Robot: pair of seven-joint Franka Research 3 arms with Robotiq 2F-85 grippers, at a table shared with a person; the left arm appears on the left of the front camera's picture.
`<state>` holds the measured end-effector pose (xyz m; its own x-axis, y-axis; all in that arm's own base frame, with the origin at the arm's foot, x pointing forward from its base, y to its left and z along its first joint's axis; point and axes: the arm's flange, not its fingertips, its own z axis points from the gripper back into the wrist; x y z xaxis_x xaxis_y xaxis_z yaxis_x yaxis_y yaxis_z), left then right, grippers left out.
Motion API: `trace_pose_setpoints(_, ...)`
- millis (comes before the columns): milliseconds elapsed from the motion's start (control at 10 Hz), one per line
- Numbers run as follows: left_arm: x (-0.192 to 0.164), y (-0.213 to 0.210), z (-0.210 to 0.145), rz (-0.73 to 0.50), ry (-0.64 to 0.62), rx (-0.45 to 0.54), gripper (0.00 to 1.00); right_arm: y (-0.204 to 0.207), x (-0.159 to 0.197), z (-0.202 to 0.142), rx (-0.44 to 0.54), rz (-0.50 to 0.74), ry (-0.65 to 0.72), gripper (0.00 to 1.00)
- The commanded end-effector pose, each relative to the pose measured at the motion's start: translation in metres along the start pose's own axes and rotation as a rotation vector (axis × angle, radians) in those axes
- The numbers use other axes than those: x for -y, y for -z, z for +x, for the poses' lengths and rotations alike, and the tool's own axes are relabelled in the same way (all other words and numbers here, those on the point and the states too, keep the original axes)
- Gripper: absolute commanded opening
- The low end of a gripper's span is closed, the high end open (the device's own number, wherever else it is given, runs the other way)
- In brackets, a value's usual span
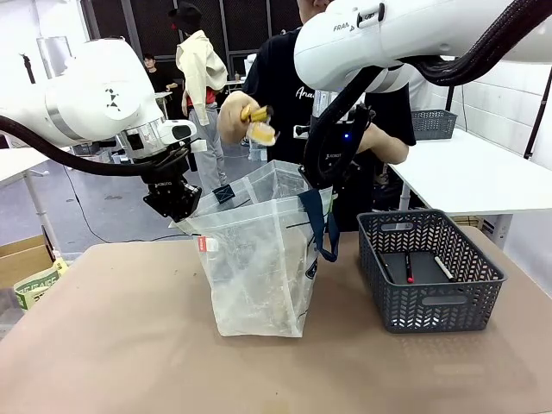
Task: Transfer purchased items from the store into the shopping bag.
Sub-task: Move the Reusable shopping bag to the right side of the table.
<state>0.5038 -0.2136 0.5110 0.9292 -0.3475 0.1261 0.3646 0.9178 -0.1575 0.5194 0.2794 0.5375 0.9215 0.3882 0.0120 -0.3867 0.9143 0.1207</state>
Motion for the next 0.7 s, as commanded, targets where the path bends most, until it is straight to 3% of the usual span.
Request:
trace_pose_setpoints(0, 0.0000, 0.0006, -0.0004, 0.002, -0.002, -0.002, 0.00, -0.0005, 0.0009, 0.0001, 0.003, 0.000, 0.002, 0.00)
trace_pose_setpoints(600, 0.0000, 0.0006, -0.0004, 0.002, -0.002, -0.002, 0.00, -0.0005, 0.0009, 0.0001, 0.003, 0.000, 0.002, 0.00)
